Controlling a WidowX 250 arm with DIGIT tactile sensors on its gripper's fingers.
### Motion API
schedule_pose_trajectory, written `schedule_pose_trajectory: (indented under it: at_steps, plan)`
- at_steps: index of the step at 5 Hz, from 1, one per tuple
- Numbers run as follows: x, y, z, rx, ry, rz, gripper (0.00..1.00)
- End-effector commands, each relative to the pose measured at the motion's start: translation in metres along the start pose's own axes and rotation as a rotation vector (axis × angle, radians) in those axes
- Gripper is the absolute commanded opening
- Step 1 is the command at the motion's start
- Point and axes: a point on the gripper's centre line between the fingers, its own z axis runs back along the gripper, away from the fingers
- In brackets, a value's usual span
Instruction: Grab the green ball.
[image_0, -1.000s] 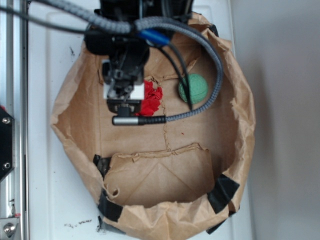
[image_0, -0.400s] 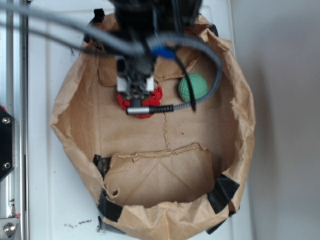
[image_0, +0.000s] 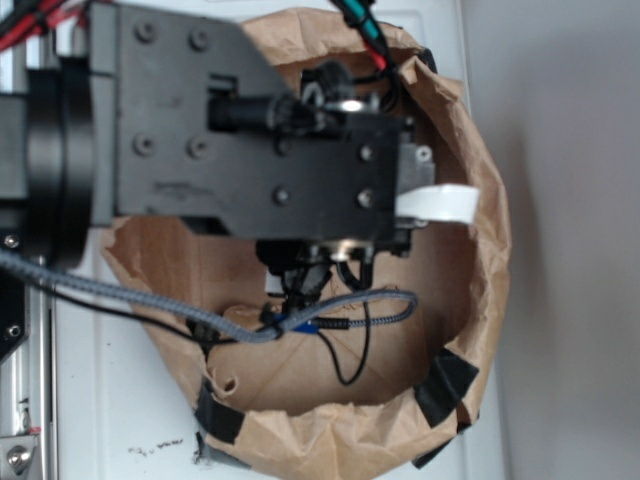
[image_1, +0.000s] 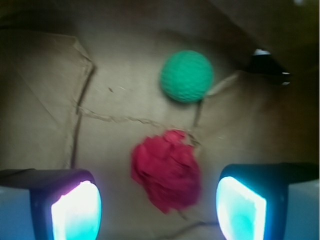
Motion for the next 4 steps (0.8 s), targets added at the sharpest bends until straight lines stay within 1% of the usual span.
schedule_pose_trajectory:
  at_steps: [1,2,3,4]
  plan:
    - [0.018,0.035,0.009,-0.128,-0.247,0.113,1.00]
    - [0.027,0.044,0.005,-0.148,-0.278,0.150,1.00]
    - [0.041,0.043,0.004,-0.141,-0.272,0.158,1.00]
    - [0.056,0.055,0.008,-0.141,-0.278,0.163,1.00]
